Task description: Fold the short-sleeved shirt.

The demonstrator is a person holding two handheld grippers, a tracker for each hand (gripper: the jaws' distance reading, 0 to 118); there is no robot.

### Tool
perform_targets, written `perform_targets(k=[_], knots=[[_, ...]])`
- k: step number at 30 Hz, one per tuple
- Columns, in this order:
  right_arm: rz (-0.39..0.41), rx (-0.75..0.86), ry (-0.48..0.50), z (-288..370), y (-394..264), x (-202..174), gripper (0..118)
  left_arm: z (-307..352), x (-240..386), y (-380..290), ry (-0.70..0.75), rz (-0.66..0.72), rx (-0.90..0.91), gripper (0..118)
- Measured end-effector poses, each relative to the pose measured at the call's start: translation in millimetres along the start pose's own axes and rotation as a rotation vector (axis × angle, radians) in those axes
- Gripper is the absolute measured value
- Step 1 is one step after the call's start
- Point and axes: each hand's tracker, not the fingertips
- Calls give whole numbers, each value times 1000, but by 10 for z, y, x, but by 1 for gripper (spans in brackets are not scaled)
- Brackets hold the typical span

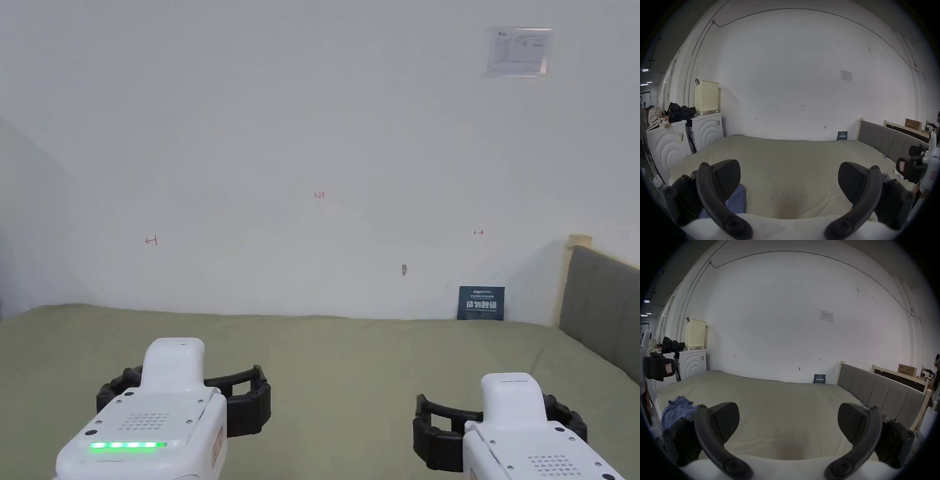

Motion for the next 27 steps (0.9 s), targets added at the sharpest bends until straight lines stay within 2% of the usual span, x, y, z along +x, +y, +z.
perform_targets(k=[9,10,12,13,14,15,17,19,20,21,22,23,24,25,26,27], knots=[[3,-3,3,-12,-14,-16,118,7,-35,-4,0,19,11,118],[13,-6,9,-18,-8,-26,118,8,-75,6,-23,63,11,118],[106,-13,-3,-46,35,-68,118,-13,-225,17,-59,229,-9,118],[202,7,-23,-48,63,-124,118,-36,-355,-4,-91,376,-23,118],[338,39,-46,-42,78,-210,118,-76,-524,-60,-147,562,-45,118],[506,55,-74,-50,79,-318,118,-125,-702,-154,-213,770,-65,118],[971,38,-103,-101,-12,-574,118,-265,-1026,-464,-322,1229,-126,118],[1591,104,-81,-110,-349,-789,118,-320,-1123,-870,-455,1691,-186,118],[1810,138,-111,-119,-493,-797,117,-258,-1019,-994,-508,1861,-179,118],[1957,179,-119,-138,-595,-806,117,-268,-1014,-1200,-557,2039,-161,118],[2019,186,-92,-155,-687,-801,117,-256,-994,-1317,-539,2134,-167,118],[1963,173,-30,-147,-659,-816,117,-233,-1006,-1372,-502,2133,-175,118],[1848,156,14,-137,-587,-827,117,-211,-1005,-1376,-449,2049,-182,118],[1662,135,23,-136,-468,-811,117,-171,-1015,-1309,-392,1888,-161,118],[1509,103,10,-145,-361,-781,117,-141,-1009,-1209,-369,1779,-165,118],[1296,79,-19,-159,-213,-733,117,-126,-989,-1079,-381,1671,-154,118]])
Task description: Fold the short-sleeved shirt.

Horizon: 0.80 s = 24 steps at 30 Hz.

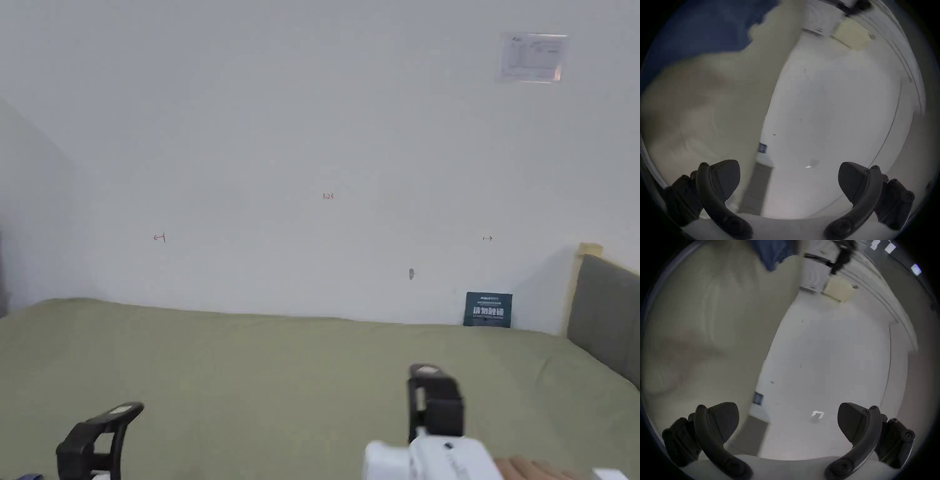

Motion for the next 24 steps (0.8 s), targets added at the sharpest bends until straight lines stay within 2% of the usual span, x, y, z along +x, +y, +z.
perform_targets(k=[2,3,5,6,7,8,9,10,12,14,16,17,20,24], knots=[[-512,-46,9,-32,-110,362,118,-37,376,-145,69,-289,-21,118],[-813,-63,4,-29,-241,553,118,-68,584,-275,113,-504,-24,118],[-1333,-48,54,-19,-577,770,118,-215,1011,-623,233,-1008,6,118],[-1550,-15,81,-20,-741,813,118,-261,1133,-846,287,-1245,31,118],[-1697,18,68,-14,-856,847,118,-311,1206,-1048,332,-1442,59,118],[-1709,-2,45,-6,-920,831,118,-365,1242,-1231,384,-1588,94,118],[-1696,-12,6,0,-958,823,118,-407,1284,-1365,392,-1670,120,118],[-1636,-37,-40,12,-956,817,118,-435,1298,-1435,379,-1702,133,118],[-1497,-63,-50,-1,-891,783,118,-472,1343,-1504,366,-1686,134,118],[-1425,-68,-36,22,-872,763,118,-490,1351,-1542,366,-1672,120,118],[-1391,-55,-31,35,-795,733,118,-483,1363,-1573,367,-1647,115,118],[-1380,-50,-27,36,-776,726,118,138,1468,-1578,344,-1637,130,118],[-1316,-40,-5,40,-700,717,118,296,1509,-1640,359,-1652,151,118],[-1314,-37,6,31,-664,706,117,534,1557,-1720,362,-1664,146,118]])
